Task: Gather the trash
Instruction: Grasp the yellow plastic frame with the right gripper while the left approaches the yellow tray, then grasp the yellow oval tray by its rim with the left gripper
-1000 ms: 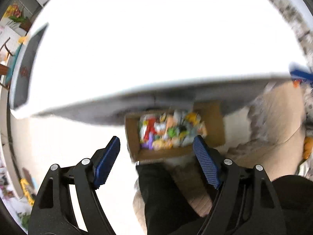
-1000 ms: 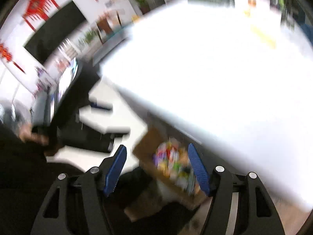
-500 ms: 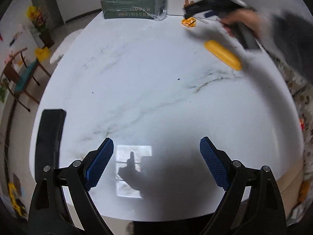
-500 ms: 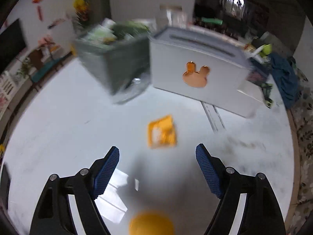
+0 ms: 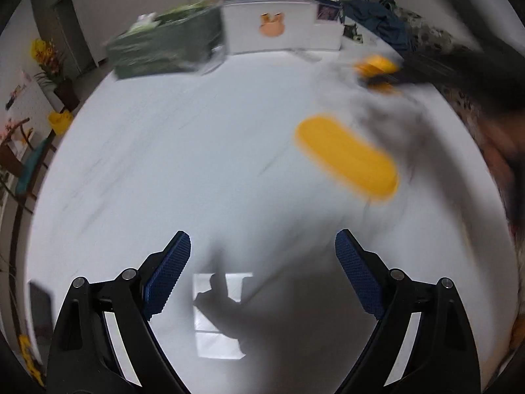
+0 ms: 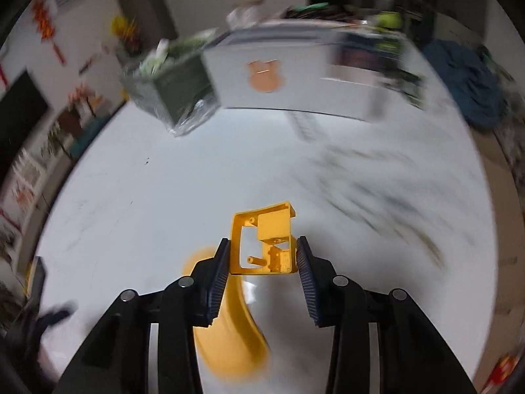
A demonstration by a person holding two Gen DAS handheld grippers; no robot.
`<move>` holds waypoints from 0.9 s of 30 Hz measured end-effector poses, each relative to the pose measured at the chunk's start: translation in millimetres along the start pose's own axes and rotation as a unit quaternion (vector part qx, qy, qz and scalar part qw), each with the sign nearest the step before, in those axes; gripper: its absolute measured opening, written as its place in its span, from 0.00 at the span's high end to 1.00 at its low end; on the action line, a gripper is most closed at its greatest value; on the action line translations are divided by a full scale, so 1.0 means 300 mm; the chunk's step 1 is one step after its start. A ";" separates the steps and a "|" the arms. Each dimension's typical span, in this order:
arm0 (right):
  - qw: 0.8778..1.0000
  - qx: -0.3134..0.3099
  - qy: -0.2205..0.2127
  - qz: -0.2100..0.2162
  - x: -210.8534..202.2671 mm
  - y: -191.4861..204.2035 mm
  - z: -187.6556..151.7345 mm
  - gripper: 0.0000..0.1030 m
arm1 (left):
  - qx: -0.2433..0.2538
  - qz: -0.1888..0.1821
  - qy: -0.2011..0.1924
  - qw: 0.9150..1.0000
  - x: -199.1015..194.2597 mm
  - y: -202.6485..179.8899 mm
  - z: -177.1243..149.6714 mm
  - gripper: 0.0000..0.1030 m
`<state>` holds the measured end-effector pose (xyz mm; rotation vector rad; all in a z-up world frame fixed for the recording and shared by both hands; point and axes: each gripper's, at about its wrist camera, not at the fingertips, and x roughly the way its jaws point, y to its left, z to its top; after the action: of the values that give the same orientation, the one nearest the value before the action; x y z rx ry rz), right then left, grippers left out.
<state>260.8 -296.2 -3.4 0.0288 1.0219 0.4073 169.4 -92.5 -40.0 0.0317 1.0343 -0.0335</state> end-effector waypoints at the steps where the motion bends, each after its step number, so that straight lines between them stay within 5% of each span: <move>1: 1.000 0.008 -0.004 -0.002 -0.033 -0.037 -0.037 0.61 | -0.008 0.001 0.001 1.000 0.026 -0.033 0.033 0.15; 5: 1.000 0.019 -0.015 -0.017 -0.200 -0.154 -0.197 0.61 | -0.065 0.042 0.027 0.997 0.151 -0.185 0.153 0.14; 10: 0.999 0.039 -0.019 -0.008 -0.284 -0.258 -0.297 0.61 | -0.121 0.112 0.005 0.986 0.194 -0.257 0.200 0.07; 12: 0.999 0.042 -0.023 0.002 -0.290 -0.267 -0.301 0.61 | -0.165 0.131 0.004 0.978 0.196 -0.262 0.190 0.05; 17: 0.998 0.027 -0.040 0.030 -0.320 -0.255 -0.274 0.61 | -0.302 0.102 -0.020 0.948 0.197 -0.223 0.132 0.05; 24: 0.998 -0.003 -0.046 0.043 -0.383 -0.292 -0.284 0.61 | -0.280 0.087 -0.061 0.954 0.144 -0.307 0.160 0.06; 27: 0.998 0.006 -0.037 0.048 -0.382 -0.333 -0.317 0.61 | -0.278 0.111 -0.030 0.954 0.194 -0.338 0.189 0.06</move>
<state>161.3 -443.7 19.7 0.1044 0.9530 0.4846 243.3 -196.8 -62.2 -0.3639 0.9433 0.4595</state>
